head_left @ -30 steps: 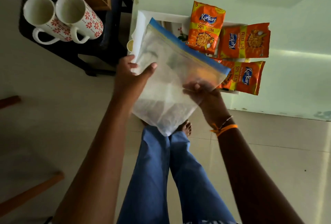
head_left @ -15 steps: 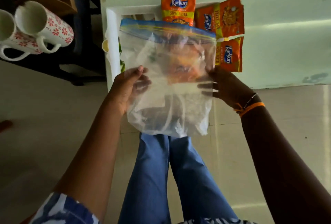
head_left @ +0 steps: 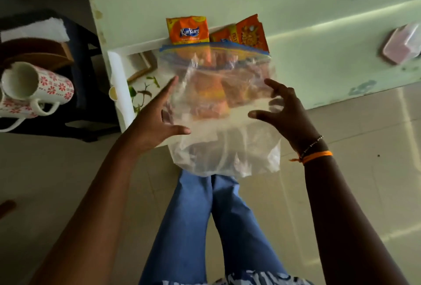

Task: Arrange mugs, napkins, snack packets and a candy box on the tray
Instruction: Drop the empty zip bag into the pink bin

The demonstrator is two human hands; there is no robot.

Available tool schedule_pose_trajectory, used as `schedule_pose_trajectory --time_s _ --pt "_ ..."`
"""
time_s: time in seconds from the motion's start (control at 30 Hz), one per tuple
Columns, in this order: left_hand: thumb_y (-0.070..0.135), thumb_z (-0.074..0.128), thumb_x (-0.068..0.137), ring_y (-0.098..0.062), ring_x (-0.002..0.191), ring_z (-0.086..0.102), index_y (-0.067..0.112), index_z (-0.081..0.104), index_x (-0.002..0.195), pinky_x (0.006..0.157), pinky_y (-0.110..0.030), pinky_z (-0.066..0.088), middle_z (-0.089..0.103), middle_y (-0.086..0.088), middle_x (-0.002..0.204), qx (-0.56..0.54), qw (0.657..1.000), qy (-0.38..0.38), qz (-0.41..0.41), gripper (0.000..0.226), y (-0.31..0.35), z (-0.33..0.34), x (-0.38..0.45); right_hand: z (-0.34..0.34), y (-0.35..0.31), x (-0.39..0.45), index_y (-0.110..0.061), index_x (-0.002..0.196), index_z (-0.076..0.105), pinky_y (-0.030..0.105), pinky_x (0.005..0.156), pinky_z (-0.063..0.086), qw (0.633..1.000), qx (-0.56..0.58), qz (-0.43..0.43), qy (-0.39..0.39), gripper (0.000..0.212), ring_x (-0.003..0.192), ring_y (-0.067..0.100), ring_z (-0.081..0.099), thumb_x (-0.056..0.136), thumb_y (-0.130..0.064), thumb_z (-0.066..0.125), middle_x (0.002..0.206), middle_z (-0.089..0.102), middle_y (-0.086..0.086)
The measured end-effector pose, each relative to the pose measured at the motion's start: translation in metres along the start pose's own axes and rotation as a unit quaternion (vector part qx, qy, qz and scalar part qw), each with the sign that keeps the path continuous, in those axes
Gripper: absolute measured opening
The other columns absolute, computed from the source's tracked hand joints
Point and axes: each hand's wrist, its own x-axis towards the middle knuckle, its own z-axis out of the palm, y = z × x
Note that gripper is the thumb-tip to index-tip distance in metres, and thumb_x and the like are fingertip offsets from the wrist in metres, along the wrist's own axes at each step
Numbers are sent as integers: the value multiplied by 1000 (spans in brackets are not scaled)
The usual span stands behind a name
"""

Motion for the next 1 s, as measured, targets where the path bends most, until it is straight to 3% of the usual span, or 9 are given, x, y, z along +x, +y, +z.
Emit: schedule_pose_trajectory --time_s 0.1,0.2,0.33,0.47,0.53,0.63,0.73,0.9,1.0 --pt "14 80 64 -10 56 43 27 55 125 54 -10 34 50 4 64 97 994 58 16 68 22 0 6 -14 -7 1 -16 130 50 17 80 35 987 -155 -35 11 81 93 20 46 58 -27 84 101 43 7" --pt "12 75 71 -19 72 54 5 71 90 62 -19 32 61 -10 80 163 976 129 60 20 47 -2 19 -27 -16 0 -10 98 69 29 75 29 958 -279 -5 69 44 100 34 42 64 -36 80 95 50 13" --pt "10 73 72 -32 97 52 -1 69 86 80 -32 42 54 -18 103 245 954 120 126 18 86 10 40 -39 -24 -2 -18 96 67 39 90 37 923 -385 16 -8 37 114 34 37 65 -36 78 122 47 8" --pt "12 72 73 -31 103 52 7 70 87 85 -41 48 55 -13 109 239 938 78 240 15 128 39 66 -52 -26 2 -21 115 56 34 82 46 961 -273 -8 -43 46 104 31 57 73 -30 73 114 62 9" --pt "16 71 75 -18 110 49 15 65 99 91 -17 43 49 -2 114 154 948 101 258 26 147 59 86 -66 -17 9 -23 107 59 33 75 44 965 -262 3 4 32 96 31 61 77 -27 67 103 68 11" --pt "25 75 71 -5 118 39 20 39 134 89 1 33 39 6 131 -50 989 90 109 73 178 95 113 -101 1 19 -15 96 60 28 63 46 992 -90 21 85 19 69 22 67 79 -17 68 87 73 9" --pt "47 74 56 -19 131 40 26 21 145 107 -34 36 35 -2 149 -205 966 -101 -124 105 197 139 134 -144 21 27 -17 100 59 15 46 44 964 245 13 98 25 49 7 60 80 -2 65 74 73 0" --pt "44 66 55 -15 58 69 13 76 75 59 -25 56 73 -4 66 -312 882 -278 -217 38 249 230 164 -226 77 46 -15 116 56 19 56 54 888 448 58 91 48 64 11 64 71 -2 66 79 71 2" --pt "21 63 67 -12 64 69 12 74 86 57 -21 56 74 1 71 -268 899 -321 -129 24 295 295 188 -290 121 58 -11 118 54 20 68 54 871 465 115 107 45 76 14 63 77 7 55 88 66 7"
